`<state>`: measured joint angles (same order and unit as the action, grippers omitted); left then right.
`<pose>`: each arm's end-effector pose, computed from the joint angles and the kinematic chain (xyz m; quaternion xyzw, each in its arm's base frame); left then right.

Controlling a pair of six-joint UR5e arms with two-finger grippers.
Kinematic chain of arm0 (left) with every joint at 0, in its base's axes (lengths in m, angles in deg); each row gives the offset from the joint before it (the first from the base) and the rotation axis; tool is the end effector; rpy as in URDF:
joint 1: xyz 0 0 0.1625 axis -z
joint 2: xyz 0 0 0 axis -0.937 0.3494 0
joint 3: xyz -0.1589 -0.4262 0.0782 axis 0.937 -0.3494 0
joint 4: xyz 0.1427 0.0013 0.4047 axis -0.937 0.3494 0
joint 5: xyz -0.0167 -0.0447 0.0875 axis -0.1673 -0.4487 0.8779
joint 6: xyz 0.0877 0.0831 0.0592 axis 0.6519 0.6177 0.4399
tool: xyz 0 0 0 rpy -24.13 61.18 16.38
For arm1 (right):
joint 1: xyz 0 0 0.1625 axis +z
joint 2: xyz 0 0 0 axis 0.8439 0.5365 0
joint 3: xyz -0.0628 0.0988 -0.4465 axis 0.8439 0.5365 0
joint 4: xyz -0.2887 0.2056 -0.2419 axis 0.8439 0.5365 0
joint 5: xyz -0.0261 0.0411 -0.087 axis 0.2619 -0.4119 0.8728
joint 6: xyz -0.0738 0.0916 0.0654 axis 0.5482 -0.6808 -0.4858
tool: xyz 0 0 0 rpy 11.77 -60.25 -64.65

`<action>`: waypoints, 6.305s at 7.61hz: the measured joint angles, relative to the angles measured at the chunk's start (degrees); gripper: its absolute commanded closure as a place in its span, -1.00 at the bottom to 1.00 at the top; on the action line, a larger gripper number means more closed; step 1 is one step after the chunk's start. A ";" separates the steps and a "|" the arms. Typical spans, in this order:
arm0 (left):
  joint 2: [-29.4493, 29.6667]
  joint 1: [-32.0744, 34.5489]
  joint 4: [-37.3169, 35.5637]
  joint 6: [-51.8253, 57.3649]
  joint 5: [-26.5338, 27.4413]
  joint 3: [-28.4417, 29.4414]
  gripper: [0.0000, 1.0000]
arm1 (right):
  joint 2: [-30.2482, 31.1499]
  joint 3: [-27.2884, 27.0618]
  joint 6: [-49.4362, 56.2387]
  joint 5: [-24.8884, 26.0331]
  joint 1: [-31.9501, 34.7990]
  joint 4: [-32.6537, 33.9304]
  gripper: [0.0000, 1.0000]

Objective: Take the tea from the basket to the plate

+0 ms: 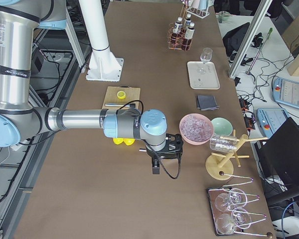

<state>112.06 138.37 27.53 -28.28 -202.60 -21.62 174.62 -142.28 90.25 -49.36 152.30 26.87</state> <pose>0.1961 -0.6077 0.2397 0.3810 0.3139 0.5402 0.6816 0.0760 -0.4297 0.6838 0.0405 -0.3707 0.0027 0.9278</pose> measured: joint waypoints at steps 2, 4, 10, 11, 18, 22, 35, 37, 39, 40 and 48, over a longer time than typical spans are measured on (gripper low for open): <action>5.93 -5.65 -2.32 -5.79 2.57 -0.06 1.00 | -0.03 0.02 0.00 0.05 0.00 0.00 -1.00; 10.71 -10.98 -4.78 -9.92 5.01 -0.22 1.00 | -0.11 0.09 0.03 0.43 0.01 0.00 -1.00; 17.90 -24.87 -5.35 -20.43 10.32 -1.32 1.00 | -1.88 -0.77 -0.24 0.92 -2.99 -2.51 -1.00; 18.34 -26.47 -5.36 -21.55 11.73 -1.33 1.00 | -3.89 -0.85 -1.13 0.83 -4.91 -3.84 -1.00; 19.45 -28.90 -5.35 -23.60 13.70 -0.96 1.00 | -17.66 -2.09 -14.57 -2.51 -24.76 -22.28 -1.00; 19.50 -28.92 -5.36 -23.69 13.70 -1.06 1.00 | -23.23 -1.68 -29.71 5.60 -35.86 -42.68 -1.00; 19.25 -28.77 -5.35 -24.84 13.70 -1.16 1.00 | -30.00 -0.17 -38.11 42.11 -63.10 -61.81 -1.00; 19.25 -28.75 -5.36 -24.84 13.70 -1.16 1.00 | -31.63 1.76 -35.95 43.17 -63.18 -62.09 -1.00; 19.25 -28.74 -5.35 -24.84 13.70 -1.19 1.00 | -34.30 4.72 -35.58 44.11 -63.55 -61.99 -0.63; 19.25 -28.74 -5.36 -24.84 13.70 -1.23 1.00 | -34.61 5.34 -35.53 44.29 -63.75 -62.13 -0.16; 19.07 -28.74 -5.35 -24.84 13.71 -1.34 1.00 | -34.28 1.32 -37.20 43.88 -63.40 -58.43 1.00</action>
<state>131.13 109.63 22.18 -53.12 -188.89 -22.96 140.34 -140.96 53.05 -5.47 88.90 -31.55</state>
